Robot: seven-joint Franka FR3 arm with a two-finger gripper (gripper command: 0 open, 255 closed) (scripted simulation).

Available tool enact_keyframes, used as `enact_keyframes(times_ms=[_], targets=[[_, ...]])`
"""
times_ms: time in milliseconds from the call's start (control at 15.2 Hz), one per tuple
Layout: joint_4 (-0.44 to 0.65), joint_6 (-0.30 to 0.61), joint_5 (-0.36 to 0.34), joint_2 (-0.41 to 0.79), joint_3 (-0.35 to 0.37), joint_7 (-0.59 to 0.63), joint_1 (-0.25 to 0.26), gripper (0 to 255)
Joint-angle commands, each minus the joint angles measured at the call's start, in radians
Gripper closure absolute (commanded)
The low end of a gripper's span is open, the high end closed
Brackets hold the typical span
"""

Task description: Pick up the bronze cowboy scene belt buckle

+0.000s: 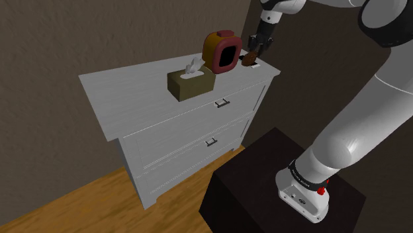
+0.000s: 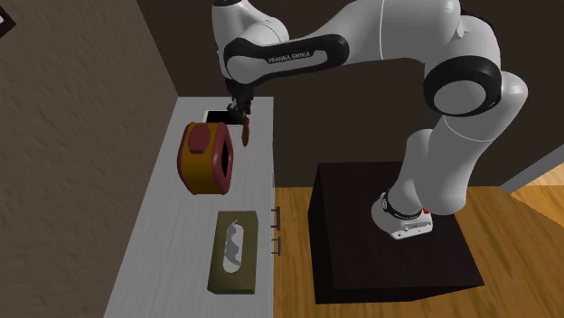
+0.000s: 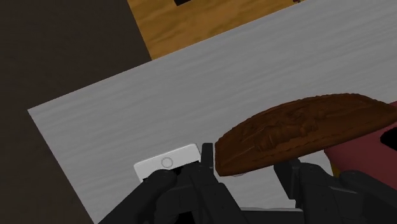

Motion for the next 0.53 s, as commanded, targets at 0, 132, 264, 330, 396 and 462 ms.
enact_keyframes(times_ms=[0,132,264,330,396,462], targets=[[0.023,-0.026,-0.002,-0.003,0.001,0.004,0.001,255],[0.046,-0.052,-0.003,-0.006,0.000,0.005,0.001,255],[0.071,-0.078,-0.004,-0.008,0.000,0.007,0.001,255],[0.083,-0.091,-0.005,-0.009,0.000,0.008,0.001,255],[0.085,-0.093,-0.005,-0.009,0.000,0.008,0.001,255],[0.085,-0.093,-0.005,-0.009,0.000,0.008,0.001,255]])
